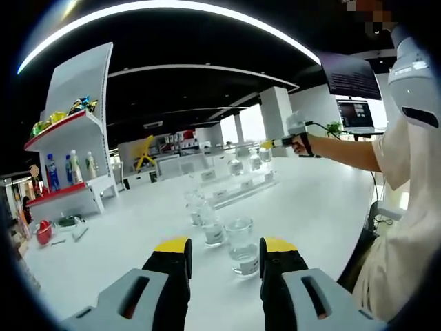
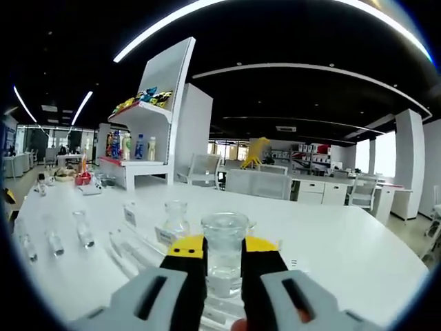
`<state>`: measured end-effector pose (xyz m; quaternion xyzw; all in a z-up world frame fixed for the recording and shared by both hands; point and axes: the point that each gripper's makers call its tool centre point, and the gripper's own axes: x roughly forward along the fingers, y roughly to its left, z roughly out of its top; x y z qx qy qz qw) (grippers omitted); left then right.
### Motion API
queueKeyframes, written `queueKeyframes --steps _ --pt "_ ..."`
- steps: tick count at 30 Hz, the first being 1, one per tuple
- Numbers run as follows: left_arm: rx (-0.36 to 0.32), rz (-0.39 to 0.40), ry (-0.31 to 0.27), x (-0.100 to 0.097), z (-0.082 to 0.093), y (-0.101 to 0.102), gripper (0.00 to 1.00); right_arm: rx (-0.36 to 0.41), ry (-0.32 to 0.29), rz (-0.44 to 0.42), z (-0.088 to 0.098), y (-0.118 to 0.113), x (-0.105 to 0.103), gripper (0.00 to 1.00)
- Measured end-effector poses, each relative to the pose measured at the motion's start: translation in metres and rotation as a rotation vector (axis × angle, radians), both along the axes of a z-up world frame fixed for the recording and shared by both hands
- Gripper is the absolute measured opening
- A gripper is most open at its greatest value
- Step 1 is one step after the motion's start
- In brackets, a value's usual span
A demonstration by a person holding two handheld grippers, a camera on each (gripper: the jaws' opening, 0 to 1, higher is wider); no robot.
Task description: Identify the label on the chemical reagent bottle, grasp the chemical reagent bottle, and place it in the designated position on the reagent rack
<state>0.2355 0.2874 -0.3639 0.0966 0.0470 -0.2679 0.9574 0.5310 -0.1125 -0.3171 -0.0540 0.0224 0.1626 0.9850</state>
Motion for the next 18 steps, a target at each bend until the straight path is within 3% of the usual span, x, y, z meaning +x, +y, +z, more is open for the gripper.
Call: queueKeyframes --steps 18 --pt "0.004 -0.003 0.006 0.002 -0.002 -0.001 0.40 0.002 0.024 0.002 -0.014 0.003 0.005 0.17"
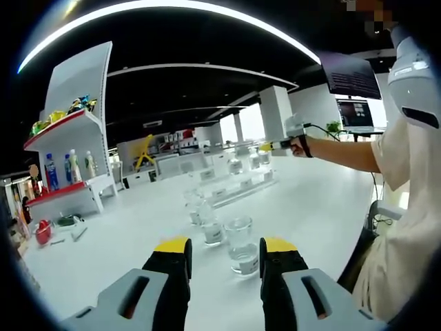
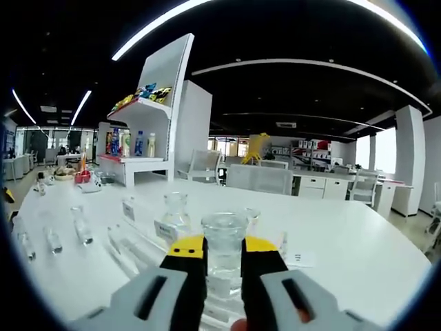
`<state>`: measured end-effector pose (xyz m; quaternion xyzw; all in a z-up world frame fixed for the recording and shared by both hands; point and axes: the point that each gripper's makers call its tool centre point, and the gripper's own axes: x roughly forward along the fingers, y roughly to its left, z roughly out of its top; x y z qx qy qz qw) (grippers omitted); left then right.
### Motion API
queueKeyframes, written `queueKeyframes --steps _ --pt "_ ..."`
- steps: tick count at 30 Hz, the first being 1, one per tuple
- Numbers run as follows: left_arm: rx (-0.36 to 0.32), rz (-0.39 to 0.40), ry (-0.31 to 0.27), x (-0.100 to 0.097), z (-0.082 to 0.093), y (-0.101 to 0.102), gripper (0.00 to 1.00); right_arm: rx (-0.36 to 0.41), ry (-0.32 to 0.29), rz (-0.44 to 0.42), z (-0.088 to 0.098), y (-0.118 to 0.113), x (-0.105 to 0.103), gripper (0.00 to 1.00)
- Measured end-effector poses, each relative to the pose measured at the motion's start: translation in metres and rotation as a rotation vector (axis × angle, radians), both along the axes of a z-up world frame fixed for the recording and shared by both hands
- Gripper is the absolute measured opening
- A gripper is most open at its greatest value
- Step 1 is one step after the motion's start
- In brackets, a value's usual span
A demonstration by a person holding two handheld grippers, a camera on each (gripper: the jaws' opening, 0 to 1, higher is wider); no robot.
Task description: Identify the label on the chemical reagent bottle, grasp the chemical reagent bottle, and place it in the designated position on the reagent rack
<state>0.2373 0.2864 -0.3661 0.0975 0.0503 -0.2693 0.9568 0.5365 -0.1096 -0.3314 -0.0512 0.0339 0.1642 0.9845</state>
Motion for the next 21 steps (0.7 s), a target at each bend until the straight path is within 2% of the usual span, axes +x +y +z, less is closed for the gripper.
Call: queueKeyframes --steps 21 --pt "-0.001 0.004 0.000 0.001 0.000 0.002 0.40 -0.001 0.015 0.013 -0.017 0.007 0.002 0.17"
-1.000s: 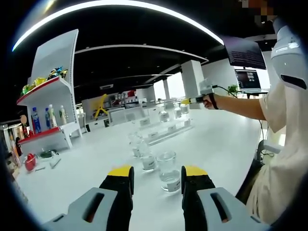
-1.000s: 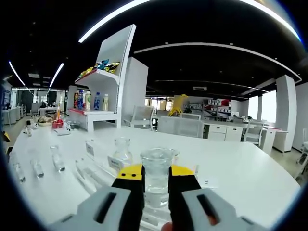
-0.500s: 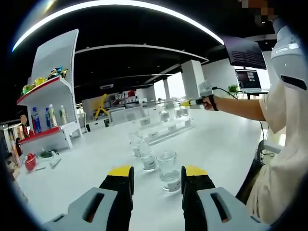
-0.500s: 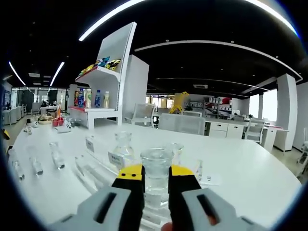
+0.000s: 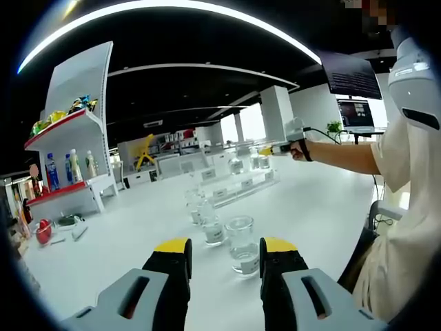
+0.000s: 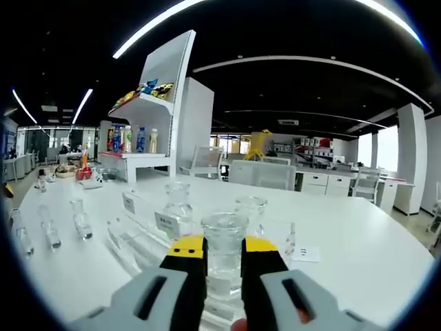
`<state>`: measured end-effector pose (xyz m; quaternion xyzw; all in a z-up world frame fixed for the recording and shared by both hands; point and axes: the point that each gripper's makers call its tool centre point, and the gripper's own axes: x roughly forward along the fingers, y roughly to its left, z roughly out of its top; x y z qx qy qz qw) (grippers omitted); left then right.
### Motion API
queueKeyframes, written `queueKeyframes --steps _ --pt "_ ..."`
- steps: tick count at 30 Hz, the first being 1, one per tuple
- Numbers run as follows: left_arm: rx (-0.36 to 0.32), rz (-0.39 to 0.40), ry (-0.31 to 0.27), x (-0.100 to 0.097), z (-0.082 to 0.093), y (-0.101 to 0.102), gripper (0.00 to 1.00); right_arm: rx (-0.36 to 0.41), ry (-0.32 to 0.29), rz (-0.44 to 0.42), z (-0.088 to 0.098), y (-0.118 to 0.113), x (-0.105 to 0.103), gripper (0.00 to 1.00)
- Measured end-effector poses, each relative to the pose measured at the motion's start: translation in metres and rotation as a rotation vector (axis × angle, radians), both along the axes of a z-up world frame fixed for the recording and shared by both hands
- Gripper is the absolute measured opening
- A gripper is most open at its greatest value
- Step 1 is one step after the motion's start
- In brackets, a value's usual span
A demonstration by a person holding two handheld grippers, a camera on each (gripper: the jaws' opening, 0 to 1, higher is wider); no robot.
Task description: Identify the label on the chemical reagent bottle, grasp the chemical reagent bottle, and place it in the designated position on the reagent rack
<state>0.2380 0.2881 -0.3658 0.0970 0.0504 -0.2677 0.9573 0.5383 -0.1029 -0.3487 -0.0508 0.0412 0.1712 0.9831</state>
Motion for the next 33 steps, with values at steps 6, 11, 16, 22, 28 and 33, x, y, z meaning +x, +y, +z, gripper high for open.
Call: queueKeyframes --steps 6,11,16,22,28,33 --pt "0.001 0.004 0.001 0.000 0.000 0.001 0.40 -0.009 0.000 0.007 -0.005 0.001 0.001 0.18" --pt "0.002 0.008 0.001 0.000 0.000 0.003 0.40 -0.005 0.008 0.005 -0.014 0.000 0.003 0.18" --pt "0.004 0.008 0.004 0.001 -0.001 0.003 0.40 0.005 0.008 0.001 -0.018 0.000 0.004 0.18" --pt "0.007 0.008 0.006 0.001 -0.002 0.003 0.40 0.010 -0.003 -0.011 -0.026 -0.002 0.003 0.18" --pt "0.017 0.010 0.018 0.002 -0.004 0.004 0.40 0.065 -0.034 -0.035 -0.031 -0.007 0.003 0.18" --pt "0.024 0.012 0.021 0.003 -0.003 0.003 0.40 0.089 -0.040 -0.038 -0.035 -0.003 0.003 0.18"
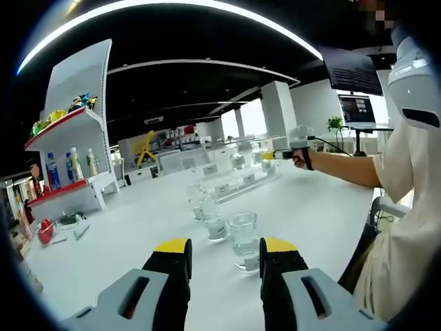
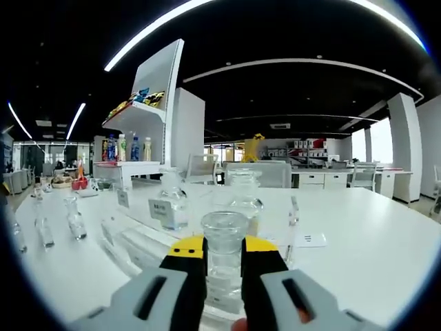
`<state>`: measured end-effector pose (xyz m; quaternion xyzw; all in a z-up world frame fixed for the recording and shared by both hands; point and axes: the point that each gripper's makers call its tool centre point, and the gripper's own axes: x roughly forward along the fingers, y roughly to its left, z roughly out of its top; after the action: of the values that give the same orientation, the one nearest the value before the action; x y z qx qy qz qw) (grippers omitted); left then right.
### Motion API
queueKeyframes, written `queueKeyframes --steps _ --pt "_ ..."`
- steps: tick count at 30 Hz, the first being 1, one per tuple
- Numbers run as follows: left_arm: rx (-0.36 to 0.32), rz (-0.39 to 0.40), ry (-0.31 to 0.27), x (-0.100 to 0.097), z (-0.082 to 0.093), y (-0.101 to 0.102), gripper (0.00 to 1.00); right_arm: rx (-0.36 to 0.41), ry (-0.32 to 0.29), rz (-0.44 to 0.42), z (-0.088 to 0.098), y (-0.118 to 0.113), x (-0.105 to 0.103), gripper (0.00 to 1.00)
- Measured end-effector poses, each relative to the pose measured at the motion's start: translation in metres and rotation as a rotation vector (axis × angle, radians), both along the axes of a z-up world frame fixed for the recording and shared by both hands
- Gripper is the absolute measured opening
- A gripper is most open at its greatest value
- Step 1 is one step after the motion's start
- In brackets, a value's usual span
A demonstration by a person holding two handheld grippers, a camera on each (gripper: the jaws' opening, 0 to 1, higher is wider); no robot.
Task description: Identify the label on the chemical reagent bottle, grasp the chemical reagent bottle, and place it in the designated position on the reagent rack
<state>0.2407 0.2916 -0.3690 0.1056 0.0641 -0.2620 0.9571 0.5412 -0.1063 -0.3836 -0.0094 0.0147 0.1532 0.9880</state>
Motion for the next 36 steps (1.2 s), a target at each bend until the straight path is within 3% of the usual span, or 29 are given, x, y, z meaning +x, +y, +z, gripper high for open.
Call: queueKeyframes --steps 17,36 --pt "0.016 0.003 0.011 0.001 0.000 -0.003 0.40 -0.007 -0.017 -0.005 0.003 -0.002 -0.001 0.18" --pt "0.023 0.003 0.014 0.002 -0.001 -0.004 0.40 -0.028 0.001 -0.007 -0.009 -0.001 0.001 0.18"
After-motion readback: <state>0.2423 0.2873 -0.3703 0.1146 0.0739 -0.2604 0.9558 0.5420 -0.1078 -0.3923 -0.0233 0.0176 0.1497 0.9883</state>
